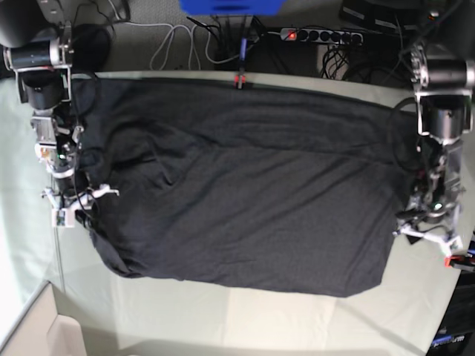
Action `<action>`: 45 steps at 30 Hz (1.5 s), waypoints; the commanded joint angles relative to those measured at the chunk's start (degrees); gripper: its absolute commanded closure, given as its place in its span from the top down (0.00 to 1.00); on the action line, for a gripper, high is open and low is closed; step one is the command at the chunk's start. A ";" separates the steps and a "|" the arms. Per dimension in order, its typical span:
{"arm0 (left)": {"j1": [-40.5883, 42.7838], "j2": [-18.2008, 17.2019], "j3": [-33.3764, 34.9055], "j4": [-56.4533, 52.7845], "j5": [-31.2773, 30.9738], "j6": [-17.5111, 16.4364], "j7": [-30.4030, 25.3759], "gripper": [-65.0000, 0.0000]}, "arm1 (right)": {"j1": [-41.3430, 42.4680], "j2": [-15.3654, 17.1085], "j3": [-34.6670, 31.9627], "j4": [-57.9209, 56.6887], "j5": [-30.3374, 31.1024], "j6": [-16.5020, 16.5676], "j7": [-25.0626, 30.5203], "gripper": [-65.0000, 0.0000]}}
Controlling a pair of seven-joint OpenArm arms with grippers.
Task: Layout the t-shirt on the table in an organized manner, then fold the t-shirt properly
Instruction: 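Grasp the shirt sides with both grippers midway along the shirt, then lift the grasped shirt sides and fold them toward the robot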
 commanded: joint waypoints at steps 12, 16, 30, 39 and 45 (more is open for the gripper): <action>-9.71 -0.50 23.73 -15.23 -0.32 0.05 -18.55 0.65 | 1.27 0.80 0.28 0.67 0.58 0.03 1.66 0.00; -9.71 0.29 23.99 -15.32 -0.41 0.05 -20.66 0.65 | 1.27 0.80 0.28 0.67 0.58 0.03 1.66 0.00; -5.84 4.25 23.37 -16.46 -0.50 0.05 -27.17 0.65 | 1.27 0.80 0.02 0.67 0.58 0.03 1.66 0.00; -3.20 4.42 16.43 -18.92 -0.06 -0.04 -27.25 0.65 | 1.27 0.80 0.02 0.67 0.58 0.03 1.66 0.00; -3.38 4.42 15.99 -19.10 -0.32 -5.75 -26.99 0.64 | 1.27 0.80 0.02 0.67 0.58 0.03 1.66 0.00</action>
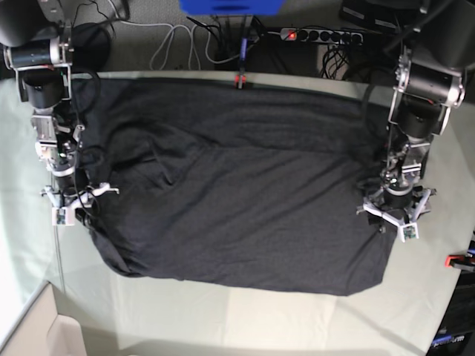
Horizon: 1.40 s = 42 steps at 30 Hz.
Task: Layout the t-shirt on the table in an organized manner, then fold the t-shirt properly
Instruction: 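Lift the grasped shirt sides and fold them toward the robot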
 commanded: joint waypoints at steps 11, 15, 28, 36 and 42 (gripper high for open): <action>-1.06 -0.39 -0.03 0.22 0.42 -2.09 0.88 0.00 | 1.30 0.82 0.26 0.75 0.61 0.03 1.70 0.00; -0.80 -0.39 -0.03 0.22 0.42 -2.09 0.88 0.00 | 1.30 0.82 0.26 0.75 0.61 0.03 1.70 0.00; 3.60 -1.79 -1.35 19.65 0.33 -1.74 6.24 0.00 | 1.73 0.82 0.35 1.02 0.61 0.03 -2.78 0.00; 10.98 -1.71 -14.01 34.86 0.86 -2.00 16.09 0.00 | 1.82 0.91 0.35 1.10 0.61 0.03 -2.43 0.00; 14.15 -2.15 -15.77 40.57 0.86 -1.83 18.46 0.00 | 1.30 0.82 0.44 1.37 0.61 0.12 -2.26 0.00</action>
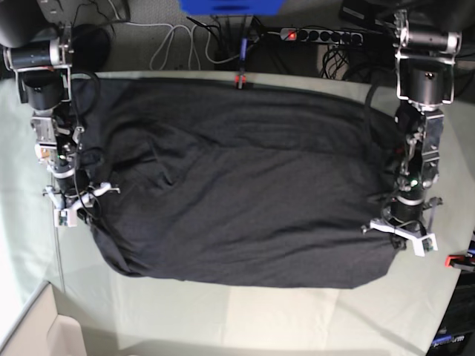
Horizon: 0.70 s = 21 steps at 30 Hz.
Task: Layout the t-shirt on the table in an organized manner, then fold the t-shirt properly
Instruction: 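Lift the grasped shirt sides and fold them toward the robot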
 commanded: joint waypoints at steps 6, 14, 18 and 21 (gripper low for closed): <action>0.78 -1.12 -0.31 2.88 0.23 0.21 -1.34 0.00 | -6.15 0.91 4.97 14.23 0.67 3.63 1.00 0.00; 1.57 -1.12 -0.31 2.97 0.23 0.21 -1.34 0.00 | -14.24 -2.08 16.48 30.75 0.58 12.34 -6.65 0.00; 1.48 -1.12 -0.31 2.97 0.23 0.21 -1.34 0.00 | -16.35 -3.40 21.76 34.18 0.58 16.82 -8.23 0.00; 1.30 -1.12 -0.31 2.97 0.23 0.21 -1.34 0.00 | -17.14 -4.46 24.66 36.73 0.58 19.10 -10.78 0.00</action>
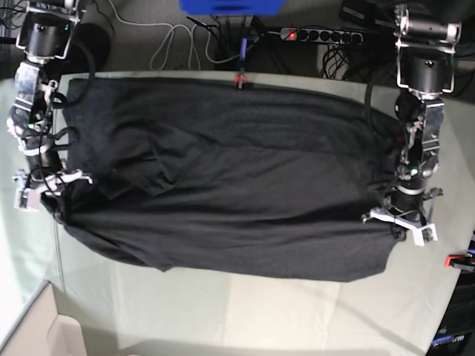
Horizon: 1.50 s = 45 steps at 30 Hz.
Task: Layout the t-shirt on the table in an organized manner, then fold the t-shirt properly
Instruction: 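Lift the grasped shirt sides and fold them toward the robot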
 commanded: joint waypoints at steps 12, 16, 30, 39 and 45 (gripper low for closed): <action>-0.97 -0.51 -3.63 5.29 0.16 -0.01 -1.58 0.00 | -2.34 -1.21 5.78 6.20 0.89 4.62 -2.26 0.00; -1.23 -0.42 -5.13 5.29 -0.01 -0.19 -1.58 0.00 | -2.34 -1.21 6.48 6.91 0.89 4.70 -3.05 0.00; -0.88 -0.59 -5.22 5.81 -0.28 -0.01 -1.58 0.00 | -6.03 -1.39 6.57 9.02 0.89 7.96 -2.52 0.00; 3.78 -0.68 -5.22 11.70 -0.19 -0.01 -1.58 0.00 | -10.78 -3.06 6.66 13.41 0.89 12.44 -2.44 0.00; 5.80 -0.07 -9.70 12.06 -0.28 -0.28 -1.58 0.00 | -12.45 -5.08 9.56 16.49 0.89 15.52 -2.44 0.00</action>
